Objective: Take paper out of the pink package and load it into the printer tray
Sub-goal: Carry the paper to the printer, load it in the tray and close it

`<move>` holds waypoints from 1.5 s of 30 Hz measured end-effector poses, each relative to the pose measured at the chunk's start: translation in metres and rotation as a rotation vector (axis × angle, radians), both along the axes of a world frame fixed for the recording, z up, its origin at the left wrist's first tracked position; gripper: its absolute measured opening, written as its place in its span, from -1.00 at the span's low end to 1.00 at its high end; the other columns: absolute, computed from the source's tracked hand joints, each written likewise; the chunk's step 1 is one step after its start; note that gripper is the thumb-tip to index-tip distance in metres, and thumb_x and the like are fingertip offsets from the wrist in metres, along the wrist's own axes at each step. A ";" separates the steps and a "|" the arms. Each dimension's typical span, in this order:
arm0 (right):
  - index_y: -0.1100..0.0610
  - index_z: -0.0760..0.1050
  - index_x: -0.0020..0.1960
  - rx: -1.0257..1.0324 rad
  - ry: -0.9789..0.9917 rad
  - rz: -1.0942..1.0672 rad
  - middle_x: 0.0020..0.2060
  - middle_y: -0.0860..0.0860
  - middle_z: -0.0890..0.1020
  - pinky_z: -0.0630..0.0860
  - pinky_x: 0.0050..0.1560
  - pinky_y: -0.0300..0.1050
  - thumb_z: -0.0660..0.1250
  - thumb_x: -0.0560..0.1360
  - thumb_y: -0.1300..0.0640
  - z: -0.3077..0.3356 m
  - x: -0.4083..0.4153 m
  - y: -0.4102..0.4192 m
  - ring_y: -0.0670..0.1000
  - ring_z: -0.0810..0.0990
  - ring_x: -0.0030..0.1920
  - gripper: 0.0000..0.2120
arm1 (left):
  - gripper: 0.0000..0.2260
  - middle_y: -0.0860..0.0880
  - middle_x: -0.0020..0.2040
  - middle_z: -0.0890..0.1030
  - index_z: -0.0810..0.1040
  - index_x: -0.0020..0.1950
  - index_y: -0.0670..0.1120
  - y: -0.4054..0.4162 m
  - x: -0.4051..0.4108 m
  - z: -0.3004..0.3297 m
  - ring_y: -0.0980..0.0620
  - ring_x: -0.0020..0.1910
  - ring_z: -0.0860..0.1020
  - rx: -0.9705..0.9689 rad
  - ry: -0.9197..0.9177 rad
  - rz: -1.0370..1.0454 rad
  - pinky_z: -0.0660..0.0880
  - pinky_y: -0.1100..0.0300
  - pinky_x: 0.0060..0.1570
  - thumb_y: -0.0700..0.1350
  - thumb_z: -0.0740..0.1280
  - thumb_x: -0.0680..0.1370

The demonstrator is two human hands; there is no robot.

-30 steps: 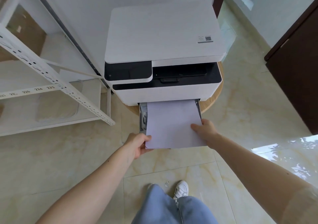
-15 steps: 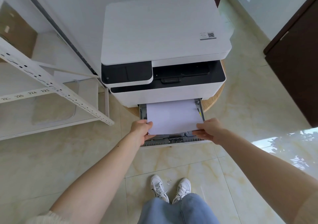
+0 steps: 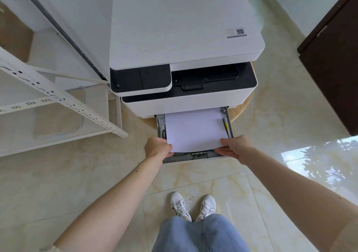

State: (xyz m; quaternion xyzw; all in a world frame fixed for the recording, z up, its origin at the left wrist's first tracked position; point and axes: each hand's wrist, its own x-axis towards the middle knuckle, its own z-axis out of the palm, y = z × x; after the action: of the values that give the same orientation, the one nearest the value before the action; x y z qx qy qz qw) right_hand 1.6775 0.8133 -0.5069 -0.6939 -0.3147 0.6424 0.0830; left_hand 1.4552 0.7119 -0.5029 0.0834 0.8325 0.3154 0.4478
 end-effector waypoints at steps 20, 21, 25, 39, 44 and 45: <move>0.31 0.43 -0.06 0.117 -0.157 0.143 -0.29 0.26 0.70 0.67 -0.40 -0.04 0.34 0.49 0.34 -0.003 0.002 -0.003 0.17 0.72 -0.32 -0.91 | -0.50 0.11 0.13 0.59 0.58 0.24 0.05 -0.013 0.049 -0.011 0.08 0.17 0.45 0.225 0.623 -1.074 0.42 0.19 -0.02 0.22 0.45 0.36; 0.29 0.45 -0.11 0.119 -0.160 0.154 -0.28 0.26 0.70 0.67 -0.37 -0.03 0.34 0.49 0.34 -0.003 0.002 -0.004 0.17 0.72 -0.33 -0.93 | -0.46 0.11 0.18 0.57 0.55 0.28 0.04 -0.014 0.053 -0.013 0.08 0.21 0.44 0.218 0.616 -1.093 0.42 0.18 0.02 0.20 0.46 0.36; 0.21 0.44 -0.25 0.149 -0.210 0.184 -0.31 0.20 0.69 0.56 -0.56 -0.21 0.33 0.46 0.35 0.000 0.001 -0.006 0.06 0.65 -0.50 -0.85 | -0.51 0.12 0.27 0.51 0.51 0.32 0.01 -0.019 0.059 -0.018 0.08 0.27 0.42 0.178 0.671 -1.126 0.46 0.15 0.04 0.09 0.45 0.41; 0.18 0.48 -0.37 0.220 -0.352 0.277 -0.52 0.08 0.60 0.32 -0.64 -0.32 0.30 0.39 0.31 0.000 0.000 -0.009 -0.07 0.42 -0.67 -0.83 | -0.65 -0.01 0.38 0.48 0.48 0.33 -0.10 -0.027 0.067 -0.022 0.00 0.38 0.40 0.219 0.736 -1.143 0.48 0.09 0.18 -0.17 0.34 0.54; 0.19 0.50 -0.33 0.229 -0.393 0.299 -0.55 0.06 0.58 0.26 -0.68 -0.38 0.30 0.39 0.30 -0.001 -0.002 -0.008 -0.09 0.40 -0.70 -0.87 | -0.67 -0.06 0.26 0.59 0.45 0.30 -0.15 -0.027 0.069 -0.023 0.00 0.37 0.42 0.200 0.765 -1.154 0.52 0.08 0.02 -0.17 0.33 0.54; 0.19 0.48 -0.34 0.235 -0.399 0.303 -0.55 0.06 0.58 0.26 -0.68 -0.38 0.30 0.39 0.30 -0.002 -0.002 -0.008 -0.09 0.40 -0.69 -0.86 | -0.68 -0.06 0.22 0.61 0.45 0.29 -0.16 -0.027 0.069 -0.024 -0.01 0.36 0.43 0.195 0.771 -1.156 0.53 0.08 -0.02 -0.18 0.33 0.54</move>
State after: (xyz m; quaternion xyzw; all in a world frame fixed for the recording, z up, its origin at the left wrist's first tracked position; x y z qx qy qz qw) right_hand 1.6752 0.8049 -0.5087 -0.7374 -0.4973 0.4570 0.0025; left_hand 1.5245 0.6846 -0.5266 0.6585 0.7219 0.0480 0.2071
